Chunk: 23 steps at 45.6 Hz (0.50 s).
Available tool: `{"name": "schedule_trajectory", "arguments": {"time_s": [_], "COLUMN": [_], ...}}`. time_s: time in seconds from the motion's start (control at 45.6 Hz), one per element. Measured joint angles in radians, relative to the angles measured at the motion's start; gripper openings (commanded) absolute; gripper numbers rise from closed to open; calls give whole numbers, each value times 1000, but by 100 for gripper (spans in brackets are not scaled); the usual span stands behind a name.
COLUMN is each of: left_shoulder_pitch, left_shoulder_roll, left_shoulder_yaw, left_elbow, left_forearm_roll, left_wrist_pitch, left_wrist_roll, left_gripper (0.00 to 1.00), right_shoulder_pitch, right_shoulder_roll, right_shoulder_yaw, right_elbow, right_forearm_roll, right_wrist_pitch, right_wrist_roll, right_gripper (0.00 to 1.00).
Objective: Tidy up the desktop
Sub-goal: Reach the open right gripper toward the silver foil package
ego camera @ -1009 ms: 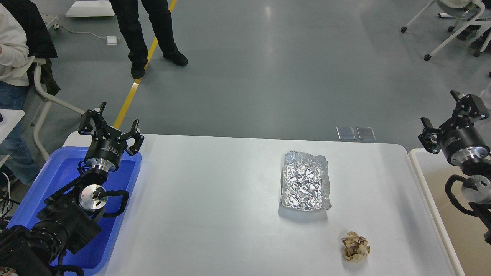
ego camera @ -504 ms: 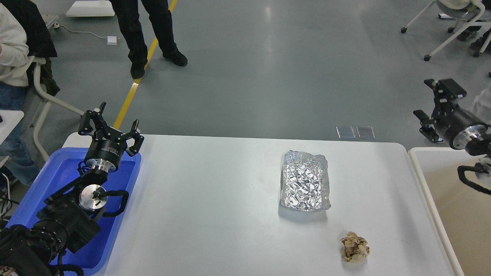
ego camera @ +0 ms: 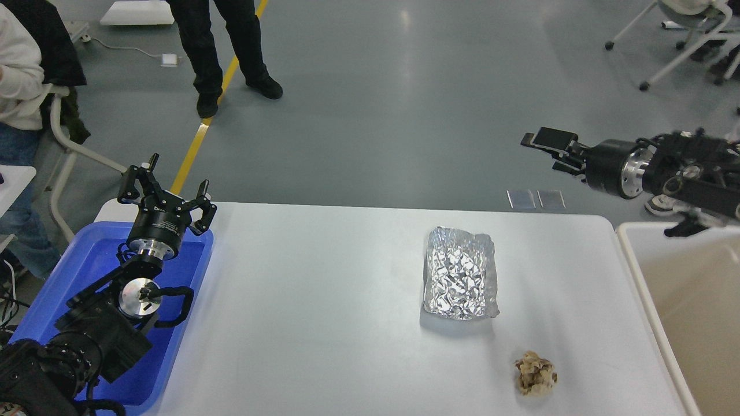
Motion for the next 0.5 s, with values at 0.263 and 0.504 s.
{"name": "schedule_trajectory", "arguments": {"time_s": [0.263,0.504], "left_shoulder_pitch": [0,-1], "left_shoulder_roll": [0,0], "left_shoulder_yaw": [0,0], "left_elbow": [0,0], "left_forearm_roll": [0,0], "left_wrist_pitch": [0,0], "left_wrist_roll": [0,0], "left_gripper": [100,100], "right_shoulder_pitch": [21,-73], "right_shoulder_roll": [201,313], "right_shoulder_yaw": [-187,-239], "right_elbow": [-16,-104], "right_forearm_roll": [-55,-64], "right_wrist_pitch": [-4,-20], "right_wrist_roll": [-38,-50], "right_gripper": [98,97]}}
